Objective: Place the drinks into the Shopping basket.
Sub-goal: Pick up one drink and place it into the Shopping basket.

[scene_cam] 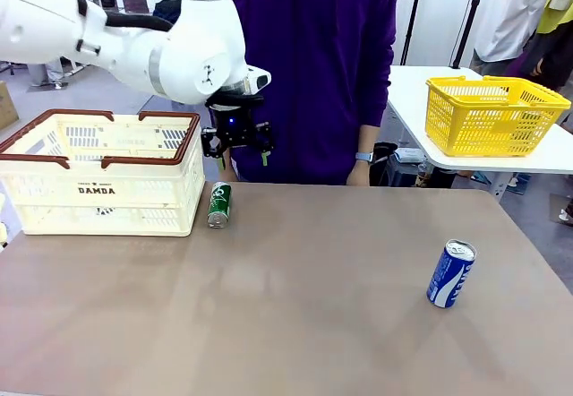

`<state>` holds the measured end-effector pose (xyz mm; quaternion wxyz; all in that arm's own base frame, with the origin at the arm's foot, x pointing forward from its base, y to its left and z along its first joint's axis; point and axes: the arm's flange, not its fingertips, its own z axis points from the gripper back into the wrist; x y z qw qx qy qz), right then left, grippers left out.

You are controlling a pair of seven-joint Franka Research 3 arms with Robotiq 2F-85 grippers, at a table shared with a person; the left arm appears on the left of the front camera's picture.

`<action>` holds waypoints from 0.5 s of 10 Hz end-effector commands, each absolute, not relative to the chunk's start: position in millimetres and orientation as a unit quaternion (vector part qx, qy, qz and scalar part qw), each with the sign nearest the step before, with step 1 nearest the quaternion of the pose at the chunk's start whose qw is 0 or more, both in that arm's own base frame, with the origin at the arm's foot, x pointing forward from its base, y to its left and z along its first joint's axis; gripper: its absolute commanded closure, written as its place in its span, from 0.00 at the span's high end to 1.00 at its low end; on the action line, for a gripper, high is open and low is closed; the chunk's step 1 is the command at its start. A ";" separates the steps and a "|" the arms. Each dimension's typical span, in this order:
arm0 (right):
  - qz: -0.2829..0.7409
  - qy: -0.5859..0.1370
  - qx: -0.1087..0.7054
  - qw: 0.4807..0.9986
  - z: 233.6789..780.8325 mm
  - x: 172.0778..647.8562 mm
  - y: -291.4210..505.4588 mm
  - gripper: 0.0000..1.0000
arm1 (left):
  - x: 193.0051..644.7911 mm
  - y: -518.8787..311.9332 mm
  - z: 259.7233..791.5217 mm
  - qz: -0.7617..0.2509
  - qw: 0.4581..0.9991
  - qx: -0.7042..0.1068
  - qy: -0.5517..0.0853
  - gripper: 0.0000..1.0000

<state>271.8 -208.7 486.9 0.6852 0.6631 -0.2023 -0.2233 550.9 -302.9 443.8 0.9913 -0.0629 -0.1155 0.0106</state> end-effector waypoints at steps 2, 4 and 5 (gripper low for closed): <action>-0.227 -0.197 0.667 0.682 492.4 270.8 -208.7 1.00 | 568.4 -318.0 418.6 -0.014 0.990 -0.009 -0.142 1.00; -0.227 -0.197 0.667 0.682 492.4 270.8 -208.7 1.00 | 574.5 -330.6 405.8 -0.032 0.989 0.032 -0.138 1.00; -0.227 -0.197 0.667 0.682 492.4 270.8 -208.7 1.00 | 579.6 -335.6 398.2 -0.018 0.986 0.071 -0.148 1.00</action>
